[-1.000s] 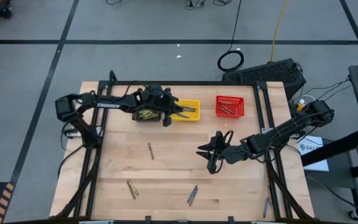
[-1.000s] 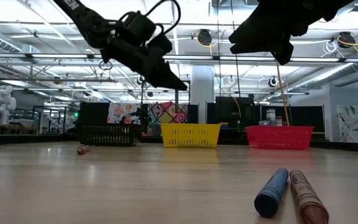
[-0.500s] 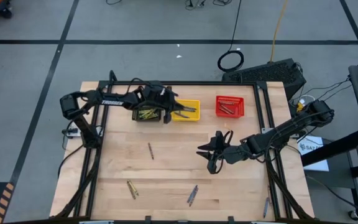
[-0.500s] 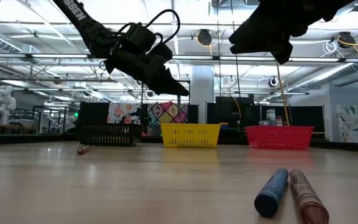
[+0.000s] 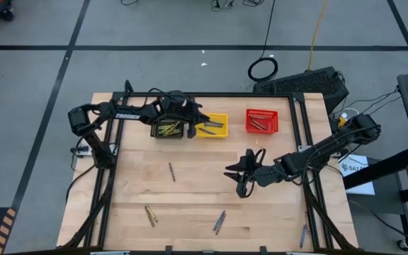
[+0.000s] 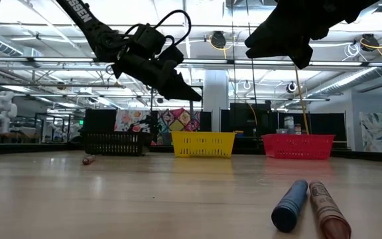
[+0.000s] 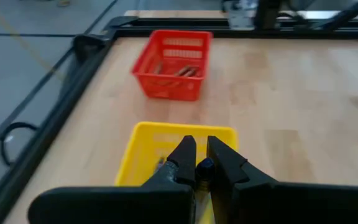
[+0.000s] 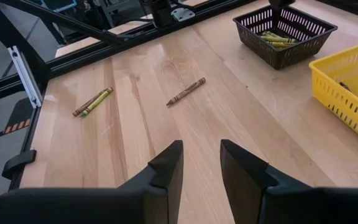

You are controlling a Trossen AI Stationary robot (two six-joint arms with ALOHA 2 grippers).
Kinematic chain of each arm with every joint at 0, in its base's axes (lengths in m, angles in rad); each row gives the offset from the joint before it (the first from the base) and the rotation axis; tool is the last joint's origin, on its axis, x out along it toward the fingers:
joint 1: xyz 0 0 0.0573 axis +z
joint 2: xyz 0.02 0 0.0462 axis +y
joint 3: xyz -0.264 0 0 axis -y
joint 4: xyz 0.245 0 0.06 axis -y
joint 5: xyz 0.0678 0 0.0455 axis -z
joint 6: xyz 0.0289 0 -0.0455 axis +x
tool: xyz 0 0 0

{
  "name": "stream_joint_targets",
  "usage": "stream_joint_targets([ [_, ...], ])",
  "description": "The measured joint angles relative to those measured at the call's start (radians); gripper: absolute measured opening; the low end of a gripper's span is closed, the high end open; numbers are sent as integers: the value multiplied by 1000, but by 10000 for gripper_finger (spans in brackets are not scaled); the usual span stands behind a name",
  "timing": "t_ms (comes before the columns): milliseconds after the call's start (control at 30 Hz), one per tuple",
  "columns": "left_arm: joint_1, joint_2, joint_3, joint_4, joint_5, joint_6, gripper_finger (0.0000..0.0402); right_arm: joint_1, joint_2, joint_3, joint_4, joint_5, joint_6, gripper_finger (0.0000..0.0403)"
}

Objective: Sort crayons
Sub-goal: Put the blue crayon into the yellow bin, then put the brown crayon into the red bin

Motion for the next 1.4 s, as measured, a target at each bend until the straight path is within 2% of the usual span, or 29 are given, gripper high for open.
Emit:
stream_joint_targets([
  [133, 3, 0, 0, 0, -44, 0, 17, 0, 0, 0, 0, 2, 0, 94],
  [400, 3, 0, 0, -2, -44, -1, 63, 0, 0, 0, 0, 3, -9, 94],
  [600, -3, -1, 0, -31, -48, -5, 68, 0, 0, 0, 0, 3, -23, 94],
  [700, -15, -27, 0, -55, -46, -64, 68, 0, 0, 0, 0, -1, -24, 94],
  [800, -38, -78, 0, -81, -41, -79, 68, 0, 0, 0, -2, -8, -26, 94],
  [933, -82, -181, 0, -159, -38, -78, 68, 0, 1, 0, -49, -111, -21, 94],
  [1233, -206, -473, 1, -514, -44, -79, 68, 2, 1, 0, -127, -262, 63, 94],
  [1400, -284, -566, 1, -697, -113, -85, 68, 22, 1, 0, -139, -296, 110, 94],
])
